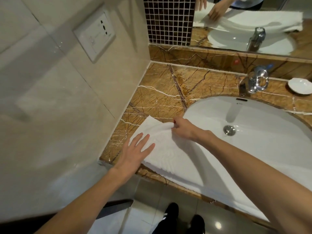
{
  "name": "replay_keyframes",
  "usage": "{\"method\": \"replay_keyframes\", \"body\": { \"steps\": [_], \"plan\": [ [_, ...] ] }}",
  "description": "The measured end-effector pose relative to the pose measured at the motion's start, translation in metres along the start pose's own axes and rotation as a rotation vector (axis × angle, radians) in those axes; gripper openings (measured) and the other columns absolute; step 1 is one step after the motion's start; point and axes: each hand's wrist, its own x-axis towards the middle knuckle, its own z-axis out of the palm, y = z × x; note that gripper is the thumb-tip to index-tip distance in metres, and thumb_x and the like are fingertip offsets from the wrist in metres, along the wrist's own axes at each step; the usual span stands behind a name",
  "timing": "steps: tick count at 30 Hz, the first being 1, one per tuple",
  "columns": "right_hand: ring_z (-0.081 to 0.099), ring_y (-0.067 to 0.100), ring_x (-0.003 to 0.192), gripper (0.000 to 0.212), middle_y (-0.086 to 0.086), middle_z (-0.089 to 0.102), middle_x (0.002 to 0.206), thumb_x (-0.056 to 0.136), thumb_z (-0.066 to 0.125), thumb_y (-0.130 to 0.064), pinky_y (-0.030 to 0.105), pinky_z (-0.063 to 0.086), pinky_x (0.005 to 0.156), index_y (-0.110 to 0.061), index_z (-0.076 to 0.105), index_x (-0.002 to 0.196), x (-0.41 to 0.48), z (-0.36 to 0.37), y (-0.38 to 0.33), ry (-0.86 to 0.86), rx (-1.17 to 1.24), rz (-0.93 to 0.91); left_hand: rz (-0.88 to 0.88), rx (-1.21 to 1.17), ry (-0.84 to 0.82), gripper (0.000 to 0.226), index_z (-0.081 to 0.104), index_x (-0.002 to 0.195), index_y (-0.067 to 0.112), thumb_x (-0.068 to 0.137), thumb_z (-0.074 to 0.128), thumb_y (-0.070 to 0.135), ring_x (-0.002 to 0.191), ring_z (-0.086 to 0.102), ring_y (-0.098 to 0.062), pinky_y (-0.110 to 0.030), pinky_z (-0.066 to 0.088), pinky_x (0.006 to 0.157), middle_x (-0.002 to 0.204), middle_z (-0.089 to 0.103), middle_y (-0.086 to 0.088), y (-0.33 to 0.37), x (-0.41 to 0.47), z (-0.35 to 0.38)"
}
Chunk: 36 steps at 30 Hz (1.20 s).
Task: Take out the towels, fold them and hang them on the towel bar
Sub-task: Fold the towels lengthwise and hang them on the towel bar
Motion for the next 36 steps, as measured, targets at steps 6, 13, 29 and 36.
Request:
{"method": "replay_keyframes", "body": {
  "steps": [6, 13, 29, 36],
  "plan": [
    [0.043, 0.024, 0.065, 0.016, 0.011, 0.048, 0.072, 0.067, 0.052, -0.026, 0.038, 0.033, 0.055, -0.011, 0.048, 0.067, -0.001, 0.008, -0.015, -0.131, 0.031, 0.057, 0.010, -0.112, -0.104, 0.095, 0.000, 0.150, 0.035, 0.083, 0.051, -0.007, 0.144, -0.020, -0.023, -0.049, -0.002, 0.118, 0.158, -0.016, -0.005, 0.000, -0.004, 0.027],
    [0.056, 0.015, 0.068, 0.024, 0.001, 0.063, 0.081, 0.084, 0.060, -0.041, 0.031, 0.044, 0.062, -0.017, 0.064, 0.079, 0.024, 0.000, -0.040, -0.315, 0.137, 0.148, 0.060, -0.164, -0.071, 0.111, 0.000, 0.150, 0.035, 0.070, 0.044, -0.028, 0.130, -0.042, -0.021, -0.039, -0.021, 0.108, 0.155, -0.024, -0.005, -0.003, -0.003, 0.038],
    [0.044, 0.013, 0.053, 0.012, 0.007, 0.050, 0.063, 0.080, 0.056, 0.004, 0.022, 0.032, 0.047, -0.002, 0.066, 0.077, 0.043, -0.006, -0.030, -0.072, 0.257, 0.054, 0.070, -0.124, 0.116, 0.079, 0.027, 0.146, 0.016, 0.077, 0.059, -0.005, 0.129, 0.024, -0.028, -0.033, 0.033, 0.104, 0.148, 0.024, -0.011, -0.019, 0.019, 0.023],
    [0.037, 0.006, 0.050, 0.040, -0.006, 0.040, 0.049, 0.074, 0.054, 0.009, 0.020, 0.026, 0.043, -0.017, 0.043, 0.046, 0.062, 0.020, -0.026, 0.071, 0.148, 0.069, 0.031, -0.228, 0.113, 0.059, 0.036, 0.139, 0.019, 0.083, 0.052, 0.019, 0.112, 0.029, -0.017, -0.026, 0.031, 0.098, 0.126, 0.036, -0.001, -0.028, 0.015, 0.033]
  ]
}}
